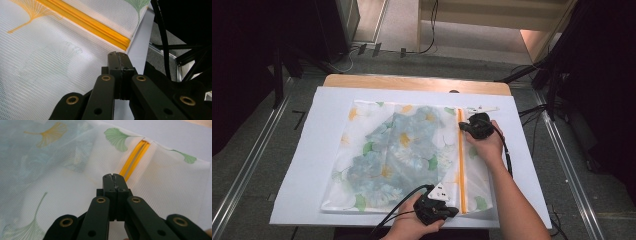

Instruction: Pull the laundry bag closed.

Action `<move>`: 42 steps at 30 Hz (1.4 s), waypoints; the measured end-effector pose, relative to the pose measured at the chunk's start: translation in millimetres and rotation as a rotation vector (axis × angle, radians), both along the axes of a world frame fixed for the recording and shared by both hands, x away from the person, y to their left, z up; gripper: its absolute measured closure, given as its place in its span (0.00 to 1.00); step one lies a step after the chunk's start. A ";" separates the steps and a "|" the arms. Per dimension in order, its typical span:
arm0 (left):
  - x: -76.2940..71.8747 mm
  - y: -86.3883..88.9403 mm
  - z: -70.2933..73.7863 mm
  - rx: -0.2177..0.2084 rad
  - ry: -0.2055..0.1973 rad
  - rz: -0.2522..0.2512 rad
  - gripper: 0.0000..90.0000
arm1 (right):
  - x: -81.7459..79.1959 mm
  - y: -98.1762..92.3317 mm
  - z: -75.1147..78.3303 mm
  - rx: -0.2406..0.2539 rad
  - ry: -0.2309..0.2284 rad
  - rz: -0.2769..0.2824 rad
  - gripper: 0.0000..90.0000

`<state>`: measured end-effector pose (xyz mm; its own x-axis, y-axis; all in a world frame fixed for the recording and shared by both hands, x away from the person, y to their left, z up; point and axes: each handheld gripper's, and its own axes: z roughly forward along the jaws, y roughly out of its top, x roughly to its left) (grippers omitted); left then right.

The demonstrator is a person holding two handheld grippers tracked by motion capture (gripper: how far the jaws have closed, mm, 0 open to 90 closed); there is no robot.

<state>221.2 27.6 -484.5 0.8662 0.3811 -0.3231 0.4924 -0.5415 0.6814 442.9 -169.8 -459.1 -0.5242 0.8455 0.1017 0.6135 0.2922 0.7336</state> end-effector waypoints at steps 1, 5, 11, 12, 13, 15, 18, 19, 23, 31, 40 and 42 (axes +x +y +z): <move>0.0 0.1 0.0 -0.001 0.002 0.000 1.00 | 2.2 -0.2 -0.3 0.002 0.003 -0.004 1.00; 0.1 0.1 -0.4 -0.007 0.002 -0.001 1.00 | 13.6 0.0 -2.2 0.006 0.012 -0.018 1.00; 0.6 0.4 -0.4 -0.005 0.010 -0.001 1.00 | 27.2 2.3 -1.8 0.017 0.023 -0.041 1.00; 0.8 0.3 -0.4 -0.008 0.018 0.004 1.00 | 29.7 2.4 -1.0 0.027 0.019 -0.048 1.00; 1.0 0.3 -0.5 -0.008 0.020 0.004 1.00 | 32.2 2.6 -0.1 0.029 0.023 -0.055 1.00; 0.7 0.2 -0.6 -0.009 0.017 0.004 1.00 | 38.6 3.1 1.6 0.033 0.028 -0.073 1.00; 0.8 0.3 -0.8 -0.013 0.019 0.005 1.00 | 47.3 4.9 3.6 0.032 0.033 -0.093 1.00; 0.5 0.3 -0.6 -0.008 0.014 0.004 1.00 | 50.3 5.4 4.2 0.043 0.033 -0.103 1.00; 0.7 0.2 -0.5 -0.008 0.015 0.002 1.00 | 60.5 5.0 3.4 0.072 0.054 -0.141 1.00; 0.5 0.2 -0.8 -0.015 0.019 0.009 1.00 | 79.7 12.5 11.1 0.044 0.053 -0.162 1.00; 3.0 1.8 -1.5 -0.028 0.039 0.003 1.00 | 66.7 8.1 7.7 0.150 0.084 -0.187 0.65; 3.6 2.1 -1.5 -0.026 0.043 0.000 1.00 | 61.1 6.5 7.0 0.159 0.087 -0.170 0.60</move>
